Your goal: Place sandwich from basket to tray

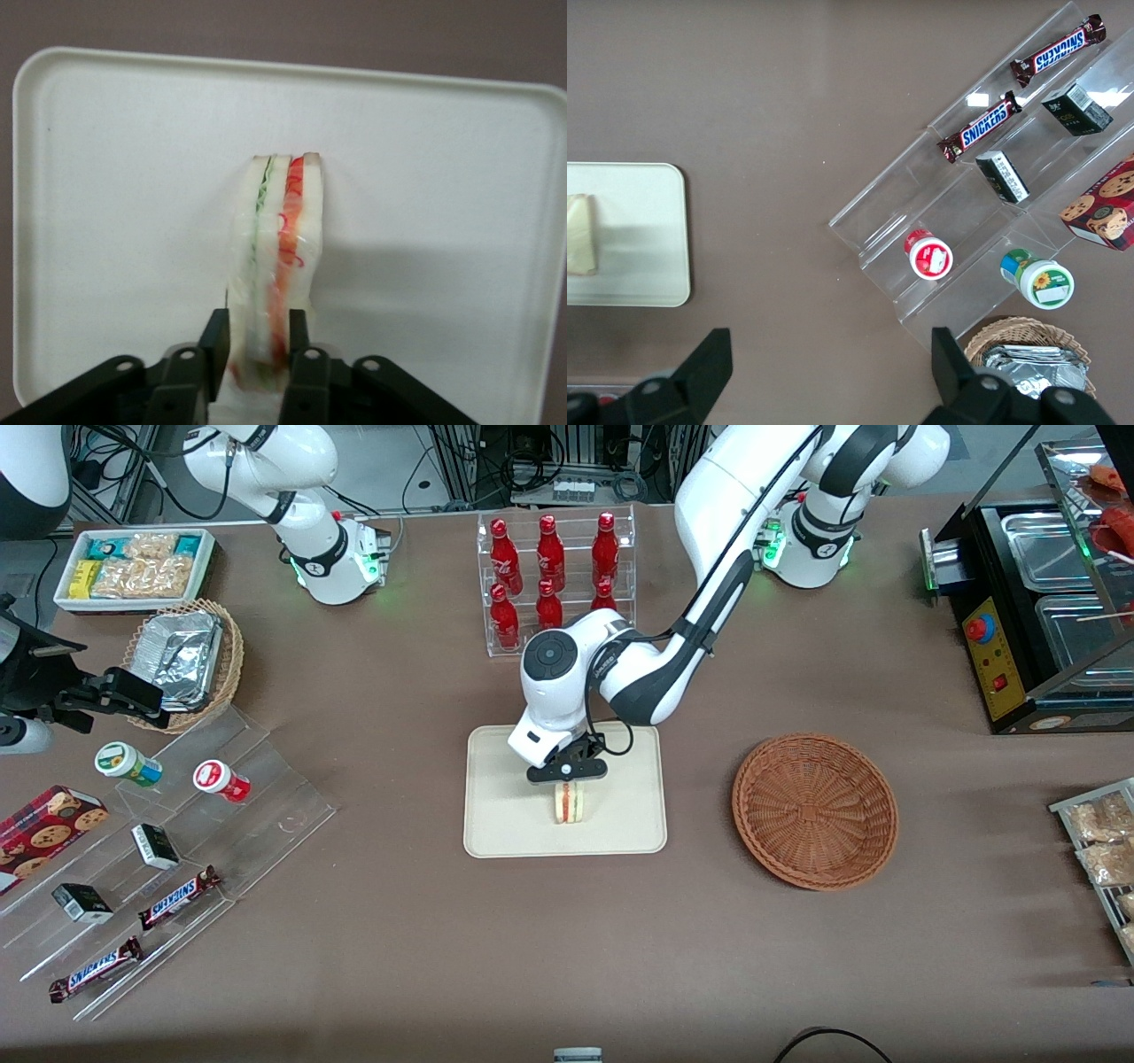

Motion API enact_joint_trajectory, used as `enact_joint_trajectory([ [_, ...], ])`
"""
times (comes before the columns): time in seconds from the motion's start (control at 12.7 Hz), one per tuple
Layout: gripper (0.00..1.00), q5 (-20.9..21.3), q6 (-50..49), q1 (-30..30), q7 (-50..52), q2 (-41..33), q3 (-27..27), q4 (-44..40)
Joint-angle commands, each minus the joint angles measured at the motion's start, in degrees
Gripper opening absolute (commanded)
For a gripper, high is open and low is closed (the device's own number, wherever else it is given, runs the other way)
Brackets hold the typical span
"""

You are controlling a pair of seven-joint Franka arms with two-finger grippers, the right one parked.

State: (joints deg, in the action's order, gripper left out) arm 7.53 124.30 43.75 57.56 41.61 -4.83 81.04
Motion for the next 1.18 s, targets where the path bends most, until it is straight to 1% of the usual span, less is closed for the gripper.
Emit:
enact_joint_trajectory([
  [0.0, 1.0, -0.2, -9.3, -2.9, 1.1, -7.9, -0.1, -0.6],
  [0.16, 1.0, -2.2, -14.5, -4.6, 1.1, -13.1, 0.0, -0.4],
  [0.24, 1.0, -2.3, -18.8, -6.4, 0.6, -16.5, 0.1, -0.4],
  [0.39, 1.0, -2.6, -29.0, -14.0, -1.6, -23.9, -0.2, 0.1],
  [0.47, 1.0, -2.9, -32.9, -16.4, -5.5, -26.7, -0.1, 0.2],
  [0.55, 1.0, -3.0, -36.5, -20.2, -10.1, -29.0, -0.1, 0.1],
  [0.71, 1.0, -4.4, -41.3, -27.4, -20.5, -33.2, -0.1, 0.3],
  [0.79, 1.0, -4.5, -43.4, -30.9, -25.5, -35.0, -0.1, 0.7],
  [0.87, 1.0, -4.5, -44.5, -33.2, -30.0, -36.8, -0.1, 1.7],
  [1.11, 1.0, -4.5, -44.3, -39.7, -43.0, -43.7, 0.0, 8.7],
])
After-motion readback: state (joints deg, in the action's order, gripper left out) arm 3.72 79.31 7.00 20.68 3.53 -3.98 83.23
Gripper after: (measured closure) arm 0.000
